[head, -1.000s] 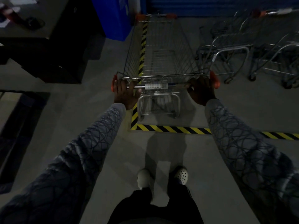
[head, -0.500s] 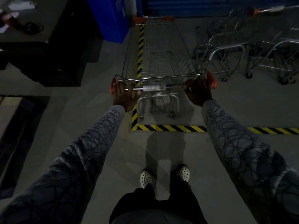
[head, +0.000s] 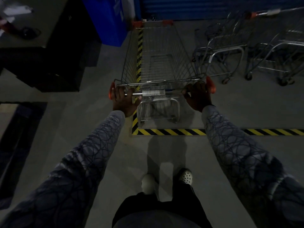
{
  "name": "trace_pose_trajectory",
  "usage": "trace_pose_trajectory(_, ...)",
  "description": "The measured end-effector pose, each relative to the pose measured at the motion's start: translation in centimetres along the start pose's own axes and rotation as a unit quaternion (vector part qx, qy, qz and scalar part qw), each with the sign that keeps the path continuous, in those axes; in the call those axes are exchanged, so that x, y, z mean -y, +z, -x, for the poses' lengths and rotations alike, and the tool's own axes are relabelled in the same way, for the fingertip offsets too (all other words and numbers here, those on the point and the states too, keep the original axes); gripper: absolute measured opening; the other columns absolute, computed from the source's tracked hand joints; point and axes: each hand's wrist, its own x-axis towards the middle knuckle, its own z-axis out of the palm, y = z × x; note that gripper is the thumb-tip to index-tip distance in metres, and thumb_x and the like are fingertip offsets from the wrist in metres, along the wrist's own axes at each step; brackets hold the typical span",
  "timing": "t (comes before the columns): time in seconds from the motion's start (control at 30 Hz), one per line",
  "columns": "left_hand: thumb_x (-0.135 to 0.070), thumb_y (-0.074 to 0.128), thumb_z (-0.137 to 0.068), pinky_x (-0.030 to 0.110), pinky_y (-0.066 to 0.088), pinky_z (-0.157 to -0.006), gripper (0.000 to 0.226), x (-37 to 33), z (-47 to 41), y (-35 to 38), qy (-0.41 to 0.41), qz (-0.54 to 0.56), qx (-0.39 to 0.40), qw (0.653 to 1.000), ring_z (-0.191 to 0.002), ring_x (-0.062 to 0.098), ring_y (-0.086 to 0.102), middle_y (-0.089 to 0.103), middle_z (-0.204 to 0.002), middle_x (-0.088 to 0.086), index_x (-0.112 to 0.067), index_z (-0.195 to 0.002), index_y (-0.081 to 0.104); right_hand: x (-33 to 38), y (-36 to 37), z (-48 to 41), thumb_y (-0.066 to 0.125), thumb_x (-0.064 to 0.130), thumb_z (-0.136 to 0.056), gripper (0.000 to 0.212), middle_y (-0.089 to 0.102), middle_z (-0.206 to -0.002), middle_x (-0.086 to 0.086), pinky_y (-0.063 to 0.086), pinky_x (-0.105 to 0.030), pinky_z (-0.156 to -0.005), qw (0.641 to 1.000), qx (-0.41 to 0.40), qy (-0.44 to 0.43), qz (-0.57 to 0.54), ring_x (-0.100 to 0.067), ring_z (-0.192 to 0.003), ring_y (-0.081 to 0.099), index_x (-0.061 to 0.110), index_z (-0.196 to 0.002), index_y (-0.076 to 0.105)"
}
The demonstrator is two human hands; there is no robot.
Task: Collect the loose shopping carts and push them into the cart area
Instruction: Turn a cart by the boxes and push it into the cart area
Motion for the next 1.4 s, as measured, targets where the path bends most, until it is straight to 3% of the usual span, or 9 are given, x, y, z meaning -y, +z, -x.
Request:
trace_pose_trajectory(0.2, -0.066, 0.053, -0.091, 0.056, 0.024, -0.116, 0.054, 1.2, -0.1, 0.0, 0.021, -0.001, -0.015, 1.000, -0.123, 0.041, 0.053, 0.056, -0.121, 0.021, -0.023, -0.122, 0.058, 0.9, 0.6, 0.8, 0.037, 0.049, -0.092, 0.047, 0.060, -0.111, -0.016, 0.026, -0.051, -0.102, 1.000, -0.021, 0.001, -0.009, -0.041, -0.117, 0.052, 0.015, -0.108, 0.065)
trace_pose_trajectory(0.33, -0.069, 0.048, -0.091, 0.054, 0.022, -0.118, 0.058, 1.9, -0.2, 0.1, 0.024, -0.009, -0.015, 1.000, -0.122, 0.040, 0.055, 0.058, -0.118, 0.020, -0.021, -0.120, 0.065, 1.3, 0.8, 0.7, 0.035, 0.052, -0.093, 0.049, 0.058, -0.116, -0.014, 0.020, -0.050, -0.108, 1.000, 0.010, 0.015, -0.014, -0.039, -0.120, 0.049, 0.018, -0.113, 0.064)
trace_pose_trajectory(0.5, -0.067, 0.047, -0.091, 0.053, 0.023, -0.116, 0.059, 2.4, -0.2, -0.3, 0.034, -0.014, -0.012, 0.999, -0.117, 0.040, 0.056, 0.058, -0.117, 0.022, -0.018, -0.118, 0.065, 2.2, 0.8, 1.6, 0.035, 0.050, -0.092, 0.049, 0.062, -0.105, -0.016, 0.021, -0.045, -0.103, 0.999, -0.035, 0.011, -0.014, -0.040, -0.108, 0.055, 0.016, -0.103, 0.068)
trace_pose_trajectory(0.77, -0.068, 0.044, -0.093, 0.054, 0.026, -0.113, 0.061, 3.2, -0.1, -0.4, 0.051, -0.030, -0.016, 0.998, -0.113, 0.041, 0.058, 0.059, -0.115, 0.024, -0.016, -0.116, 0.064, 3.3, 0.0, 2.2, 0.031, 0.053, -0.092, 0.053, 0.059, -0.117, -0.015, 0.019, -0.043, -0.100, 1.000, 0.016, 0.017, -0.004, -0.038, -0.117, 0.049, 0.018, -0.112, 0.065)
trace_pose_trajectory(1.07, -0.061, 0.058, -0.089, 0.056, 0.035, -0.110, 0.051, 3.9, 0.2, -0.3, 0.076, -0.033, -0.086, 0.993, -0.105, 0.039, 0.062, 0.062, -0.103, 0.022, -0.015, -0.108, 0.064, 3.6, 0.6, 3.1, 0.035, 0.050, -0.094, 0.050, 0.062, -0.103, -0.019, 0.032, -0.050, -0.094, 0.999, -0.013, 0.020, -0.021, -0.042, -0.104, 0.056, 0.013, -0.102, 0.067)
trace_pose_trajectory(1.23, -0.066, 0.050, -0.092, 0.056, 0.032, -0.112, 0.054, 3.8, 0.6, -0.6, 0.062, -0.018, -0.060, 0.996, -0.108, 0.039, 0.059, 0.060, -0.107, 0.022, -0.017, -0.112, 0.061, 3.8, 0.1, 3.3, 0.029, 0.053, -0.092, 0.054, 0.059, -0.116, -0.017, 0.028, -0.051, -0.102, 0.999, 0.029, 0.024, -0.023, -0.041, -0.116, 0.049, 0.018, -0.112, 0.065)
trace_pose_trajectory(1.33, -0.068, 0.045, -0.092, 0.056, 0.028, -0.114, 0.058, 3.5, 0.9, -0.6, 0.048, -0.004, -0.028, 0.998, -0.112, 0.039, 0.057, 0.058, -0.111, 0.021, -0.018, -0.117, 0.059, 3.3, -0.2, 3.1, 0.042, 0.046, -0.099, 0.039, 0.055, -0.129, -0.013, 0.025, -0.052, -0.107, 0.998, 0.050, 0.024, -0.018, -0.039, -0.126, 0.041, 0.022, -0.121, 0.062)
trace_pose_trajectory(1.4, -0.068, 0.048, -0.092, 0.056, 0.029, -0.113, 0.057, 3.2, 1.1, -0.7, 0.042, -0.003, -0.022, 0.999, -0.112, 0.039, 0.057, 0.059, -0.111, 0.021, -0.018, -0.117, 0.061, 3.1, -0.4, 3.1, 0.039, 0.048, -0.100, 0.041, 0.054, -0.131, -0.013, 0.026, -0.052, -0.107, 0.998, 0.056, 0.026, -0.018, -0.040, -0.126, 0.040, 0.022, -0.123, 0.061)
